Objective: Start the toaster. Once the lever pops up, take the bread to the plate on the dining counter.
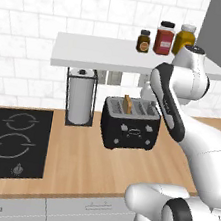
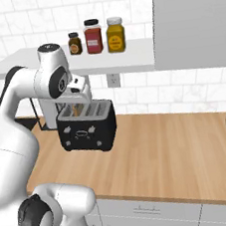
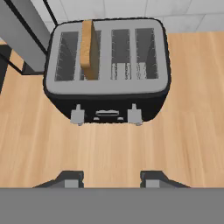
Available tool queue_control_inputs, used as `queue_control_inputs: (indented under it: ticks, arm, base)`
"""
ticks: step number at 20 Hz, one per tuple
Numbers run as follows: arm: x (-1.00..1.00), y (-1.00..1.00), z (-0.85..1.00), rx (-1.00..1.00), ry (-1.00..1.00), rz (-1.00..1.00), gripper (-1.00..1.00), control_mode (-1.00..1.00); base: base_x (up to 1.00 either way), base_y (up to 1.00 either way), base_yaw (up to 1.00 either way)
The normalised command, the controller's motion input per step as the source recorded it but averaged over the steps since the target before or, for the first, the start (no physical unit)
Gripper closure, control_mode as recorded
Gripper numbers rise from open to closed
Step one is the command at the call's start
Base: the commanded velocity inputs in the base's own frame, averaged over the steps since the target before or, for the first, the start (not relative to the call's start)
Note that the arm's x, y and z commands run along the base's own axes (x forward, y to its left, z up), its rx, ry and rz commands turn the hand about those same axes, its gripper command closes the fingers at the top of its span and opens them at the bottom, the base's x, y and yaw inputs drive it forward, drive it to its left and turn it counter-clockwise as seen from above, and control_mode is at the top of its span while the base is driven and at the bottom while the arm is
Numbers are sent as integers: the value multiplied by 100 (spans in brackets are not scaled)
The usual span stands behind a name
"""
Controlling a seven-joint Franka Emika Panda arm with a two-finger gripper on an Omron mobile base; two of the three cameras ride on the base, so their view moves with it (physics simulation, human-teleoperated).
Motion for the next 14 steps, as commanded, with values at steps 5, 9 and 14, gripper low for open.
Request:
queue_control_inputs:
  ticks: [5, 9, 14]
  arm:
    - [-1, 1, -2, 0, 0, 0, -100, -100]
    - [-1, 9, -14, 0, 0, 0, -100, -100]
    - [-1, 14, -28, 1, 0, 0, -100, -100]
  base:
    - [0, 0, 0]
    - [0, 0, 0]
    - [0, 0, 0]
